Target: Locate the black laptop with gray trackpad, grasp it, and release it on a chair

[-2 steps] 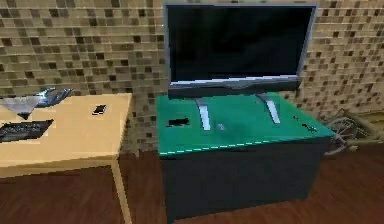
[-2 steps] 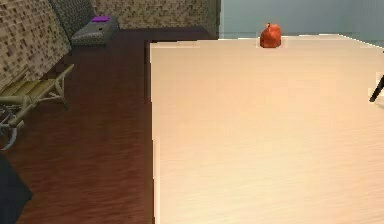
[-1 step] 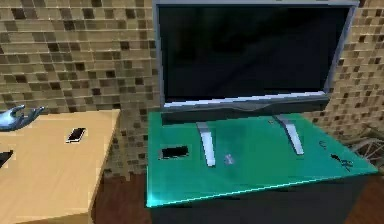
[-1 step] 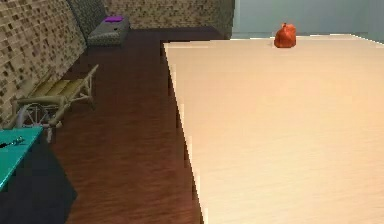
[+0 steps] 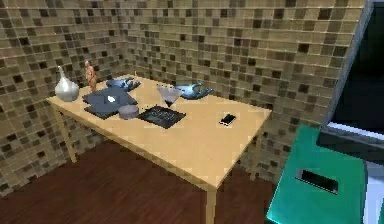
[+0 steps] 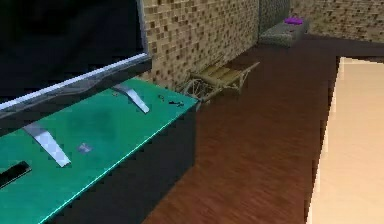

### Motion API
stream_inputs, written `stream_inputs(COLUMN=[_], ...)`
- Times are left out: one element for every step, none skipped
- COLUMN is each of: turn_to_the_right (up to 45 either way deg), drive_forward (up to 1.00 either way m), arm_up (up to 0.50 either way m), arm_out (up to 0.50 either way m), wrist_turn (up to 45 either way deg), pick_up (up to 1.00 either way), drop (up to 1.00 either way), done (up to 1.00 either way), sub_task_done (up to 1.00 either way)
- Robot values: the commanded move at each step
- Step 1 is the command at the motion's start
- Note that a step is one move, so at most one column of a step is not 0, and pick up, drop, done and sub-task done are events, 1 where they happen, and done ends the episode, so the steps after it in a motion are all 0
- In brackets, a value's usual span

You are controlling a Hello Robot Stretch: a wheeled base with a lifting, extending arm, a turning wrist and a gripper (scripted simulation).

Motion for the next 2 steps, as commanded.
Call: stream_inputs(turn_to_the_right=[-45.0, -45.0], drive_forward=[0.0, 0.0], arm_up=[0.0, 0.0], arm_out=[0.0, 0.0], wrist_turn=[0.0, 0.0], pick_up=[0.0, 0.0], drop=[0.0, 0.0], done=[0.0, 0.0], sub_task_done=[0.0, 0.0])
